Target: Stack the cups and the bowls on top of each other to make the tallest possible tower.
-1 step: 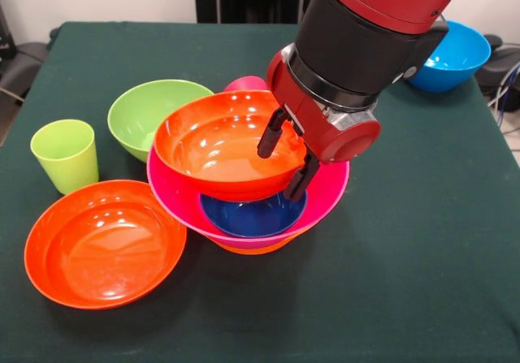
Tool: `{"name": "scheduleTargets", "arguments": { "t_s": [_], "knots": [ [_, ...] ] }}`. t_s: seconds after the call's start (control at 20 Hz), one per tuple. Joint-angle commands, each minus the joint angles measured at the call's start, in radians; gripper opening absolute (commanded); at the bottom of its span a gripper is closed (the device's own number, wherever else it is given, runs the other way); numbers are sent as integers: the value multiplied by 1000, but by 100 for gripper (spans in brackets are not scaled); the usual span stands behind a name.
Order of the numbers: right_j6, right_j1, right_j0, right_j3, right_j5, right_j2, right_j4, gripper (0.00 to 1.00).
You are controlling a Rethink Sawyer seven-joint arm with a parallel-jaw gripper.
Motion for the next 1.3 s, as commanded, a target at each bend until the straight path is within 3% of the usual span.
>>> {"name": "scheduleTargets", "arguments": {
  "t_s": [0.05, 1.3],
  "knots": [
    [-113, -7, 12, 123, 18, 78, 5, 100],
    [-135, -99, 18, 194, 35, 76, 8, 100]
  ]
}}
